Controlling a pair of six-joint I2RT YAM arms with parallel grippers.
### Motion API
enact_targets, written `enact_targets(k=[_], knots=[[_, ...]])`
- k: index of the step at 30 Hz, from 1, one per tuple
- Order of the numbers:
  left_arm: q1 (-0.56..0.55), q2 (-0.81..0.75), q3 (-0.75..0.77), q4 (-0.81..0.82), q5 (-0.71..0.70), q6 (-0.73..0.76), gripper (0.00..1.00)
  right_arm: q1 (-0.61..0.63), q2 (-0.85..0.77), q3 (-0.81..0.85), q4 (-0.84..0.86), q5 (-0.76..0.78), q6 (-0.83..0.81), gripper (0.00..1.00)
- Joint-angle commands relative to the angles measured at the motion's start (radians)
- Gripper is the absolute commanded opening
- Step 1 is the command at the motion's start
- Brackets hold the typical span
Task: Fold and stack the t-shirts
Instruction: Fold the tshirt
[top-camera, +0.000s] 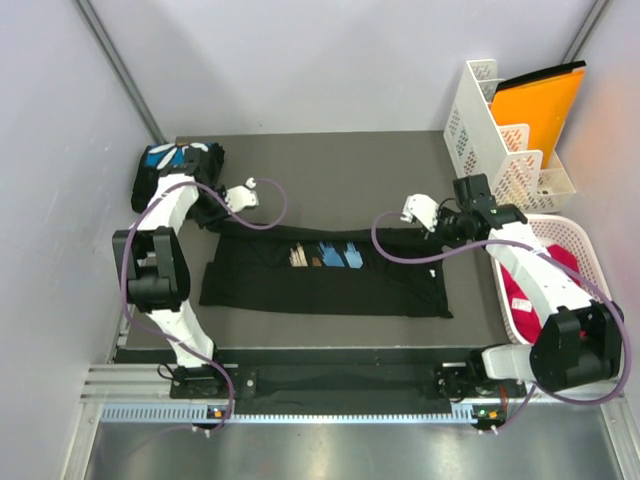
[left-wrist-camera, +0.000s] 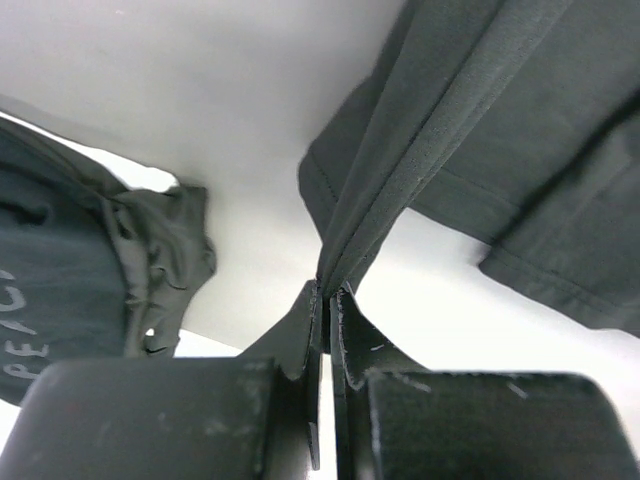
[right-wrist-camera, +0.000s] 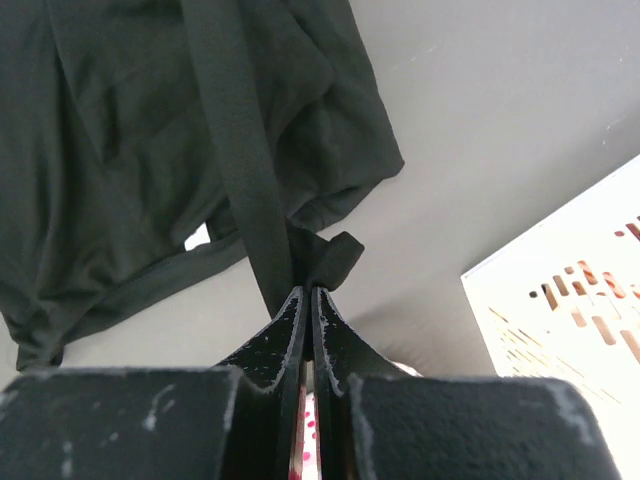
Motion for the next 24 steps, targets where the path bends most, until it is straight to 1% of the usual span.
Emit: enact_targets(k=[1, 6, 15, 24], knots=[[0.011, -0.091, -0.036, -0.038, 0.004, 0.032, 0.00, -0.013, -0.053, -0.016, 0.003, 0.031, -0.034, 0.00], [0.013, -0.133, -0.081, -0.086, 0.015, 0.052, 0.00, -0.015, -0.072, -0.022, -0.006, 0.025, -0.037, 0.00], [0.011, -0.181, -0.118, -0.199, 0.039, 0.102, 0.00, -0.009, -0.104, -0.010, -0.096, -0.012, -0.089, 0.00], [0.013, -0.183, -0.135, -0.221, 0.013, 0.128, 0.00, 0.019, -0.155, -0.056, -0.151, -0.032, -0.129, 0.00]])
